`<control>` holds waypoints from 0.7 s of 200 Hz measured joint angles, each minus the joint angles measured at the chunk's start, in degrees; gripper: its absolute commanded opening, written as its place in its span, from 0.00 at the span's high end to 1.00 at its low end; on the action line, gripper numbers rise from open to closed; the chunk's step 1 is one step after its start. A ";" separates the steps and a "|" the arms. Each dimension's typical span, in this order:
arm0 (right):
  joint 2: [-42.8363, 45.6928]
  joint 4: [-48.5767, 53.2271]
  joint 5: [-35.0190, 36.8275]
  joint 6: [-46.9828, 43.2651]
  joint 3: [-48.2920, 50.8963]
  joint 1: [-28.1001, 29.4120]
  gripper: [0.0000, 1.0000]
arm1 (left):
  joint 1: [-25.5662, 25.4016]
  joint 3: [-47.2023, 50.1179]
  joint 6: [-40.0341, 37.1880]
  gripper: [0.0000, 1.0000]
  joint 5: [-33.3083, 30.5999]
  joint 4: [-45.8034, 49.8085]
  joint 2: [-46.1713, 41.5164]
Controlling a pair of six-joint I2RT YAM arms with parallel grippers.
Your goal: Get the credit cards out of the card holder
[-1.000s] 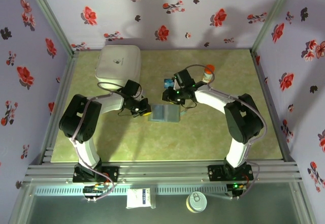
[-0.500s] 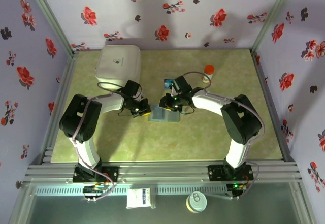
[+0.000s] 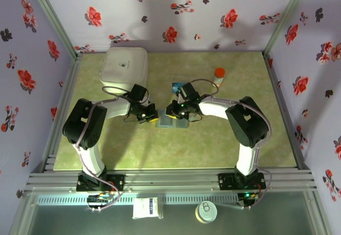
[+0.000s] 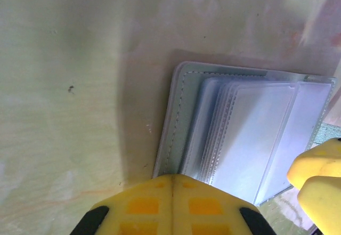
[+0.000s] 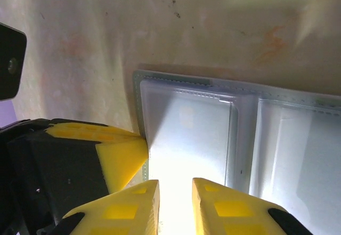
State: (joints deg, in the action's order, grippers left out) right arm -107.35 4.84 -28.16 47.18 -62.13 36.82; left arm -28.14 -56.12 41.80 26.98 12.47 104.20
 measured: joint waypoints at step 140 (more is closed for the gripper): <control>-0.74 2.62 2.95 -0.94 0.26 0.00 0.76 | 0.00 -0.96 -0.26 1.00 0.02 1.29 0.61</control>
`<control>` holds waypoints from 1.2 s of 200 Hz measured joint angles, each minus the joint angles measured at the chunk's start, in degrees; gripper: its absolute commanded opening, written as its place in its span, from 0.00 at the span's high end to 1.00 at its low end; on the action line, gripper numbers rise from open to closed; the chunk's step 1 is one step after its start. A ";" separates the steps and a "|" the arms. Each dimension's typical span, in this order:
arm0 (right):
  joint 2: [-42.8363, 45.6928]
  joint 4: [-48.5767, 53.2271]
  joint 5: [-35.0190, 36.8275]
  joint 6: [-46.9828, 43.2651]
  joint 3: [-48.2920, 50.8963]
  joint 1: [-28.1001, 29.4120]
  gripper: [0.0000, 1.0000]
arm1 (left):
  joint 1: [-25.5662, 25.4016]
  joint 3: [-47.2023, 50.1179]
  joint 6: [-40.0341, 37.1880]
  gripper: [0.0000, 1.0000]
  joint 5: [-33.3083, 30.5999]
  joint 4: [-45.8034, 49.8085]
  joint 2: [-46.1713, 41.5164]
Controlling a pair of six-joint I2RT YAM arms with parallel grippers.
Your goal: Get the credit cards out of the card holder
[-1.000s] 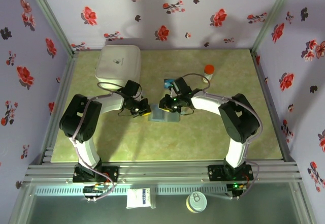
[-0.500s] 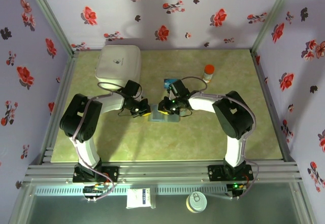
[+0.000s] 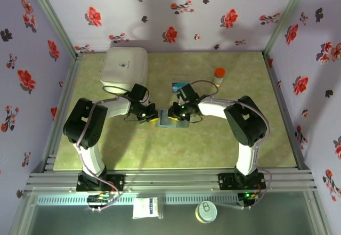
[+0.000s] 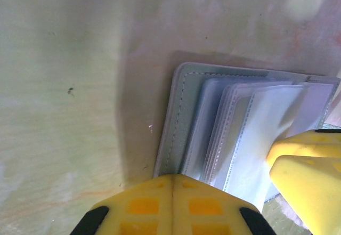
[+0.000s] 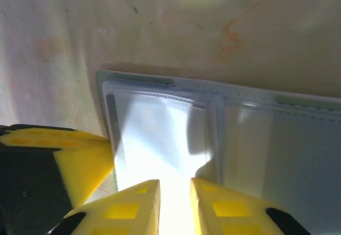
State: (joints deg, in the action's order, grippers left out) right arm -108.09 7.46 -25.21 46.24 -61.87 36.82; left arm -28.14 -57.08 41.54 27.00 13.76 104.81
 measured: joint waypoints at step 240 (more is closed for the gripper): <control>2.25 -12.31 -2.89 2.78 9.20 -2.54 0.79 | -1.40 -4.09 2.86 0.75 0.83 0.46 -2.01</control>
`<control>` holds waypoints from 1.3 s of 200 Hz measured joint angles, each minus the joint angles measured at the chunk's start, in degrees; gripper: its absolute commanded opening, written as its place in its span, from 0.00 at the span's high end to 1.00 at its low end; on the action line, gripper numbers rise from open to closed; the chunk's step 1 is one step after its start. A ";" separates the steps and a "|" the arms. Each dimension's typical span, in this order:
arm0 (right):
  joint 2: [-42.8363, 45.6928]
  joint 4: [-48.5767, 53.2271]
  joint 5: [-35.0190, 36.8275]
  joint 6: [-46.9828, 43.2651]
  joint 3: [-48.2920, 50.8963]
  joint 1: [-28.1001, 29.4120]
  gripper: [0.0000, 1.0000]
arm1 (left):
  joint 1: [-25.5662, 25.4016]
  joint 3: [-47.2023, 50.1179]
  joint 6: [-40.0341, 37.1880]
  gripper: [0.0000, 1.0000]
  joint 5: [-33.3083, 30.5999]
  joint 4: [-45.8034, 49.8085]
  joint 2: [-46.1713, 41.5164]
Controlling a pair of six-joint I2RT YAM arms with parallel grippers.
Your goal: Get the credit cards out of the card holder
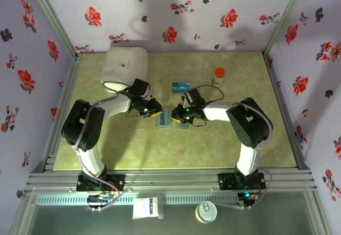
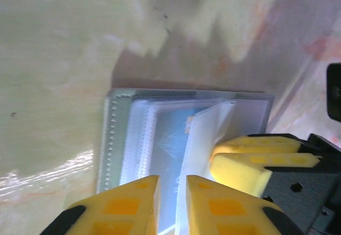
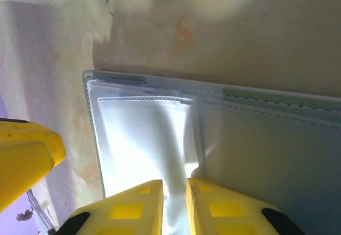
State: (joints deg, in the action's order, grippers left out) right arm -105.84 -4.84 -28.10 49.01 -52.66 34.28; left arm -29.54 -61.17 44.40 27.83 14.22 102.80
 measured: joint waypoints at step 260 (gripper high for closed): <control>8.70 -2.08 0.02 2.03 4.42 -1.27 0.74 | -3.48 -2.67 2.21 0.85 1.36 -0.92 5.11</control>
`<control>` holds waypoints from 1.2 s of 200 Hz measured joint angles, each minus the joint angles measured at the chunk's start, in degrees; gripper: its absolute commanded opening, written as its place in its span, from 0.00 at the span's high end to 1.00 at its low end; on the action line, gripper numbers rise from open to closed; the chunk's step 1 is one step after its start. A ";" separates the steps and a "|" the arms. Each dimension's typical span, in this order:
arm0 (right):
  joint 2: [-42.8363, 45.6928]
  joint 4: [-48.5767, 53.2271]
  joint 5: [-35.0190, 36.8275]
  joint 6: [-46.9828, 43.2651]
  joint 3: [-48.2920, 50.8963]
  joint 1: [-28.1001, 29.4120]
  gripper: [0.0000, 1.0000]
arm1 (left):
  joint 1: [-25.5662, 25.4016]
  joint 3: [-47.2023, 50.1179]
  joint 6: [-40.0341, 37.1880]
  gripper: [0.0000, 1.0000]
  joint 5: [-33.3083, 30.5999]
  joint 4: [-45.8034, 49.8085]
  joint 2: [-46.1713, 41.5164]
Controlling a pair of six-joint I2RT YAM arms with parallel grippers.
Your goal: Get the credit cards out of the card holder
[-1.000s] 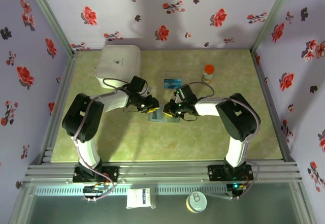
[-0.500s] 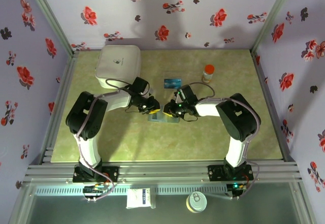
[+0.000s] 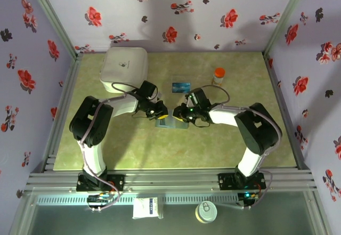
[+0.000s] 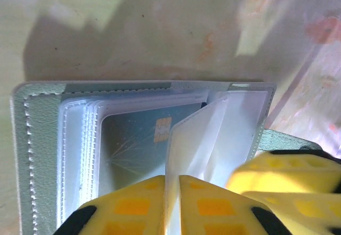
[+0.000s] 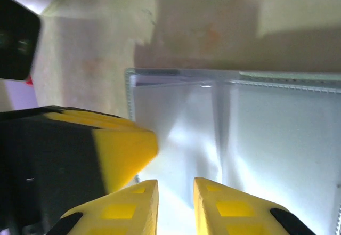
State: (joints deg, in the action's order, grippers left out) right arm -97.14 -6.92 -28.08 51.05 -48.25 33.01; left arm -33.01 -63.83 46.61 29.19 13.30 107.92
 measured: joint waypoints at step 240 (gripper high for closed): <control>13.44 8.96 3.65 -4.33 4.92 -5.64 0.74 | -5.95 -13.53 -1.73 0.81 -0.07 6.54 6.23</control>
State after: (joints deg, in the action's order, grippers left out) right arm -83.70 2.04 -24.43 46.72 -43.33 27.38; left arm -38.96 -77.36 44.88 29.12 19.84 114.15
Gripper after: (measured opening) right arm 0.261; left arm 0.193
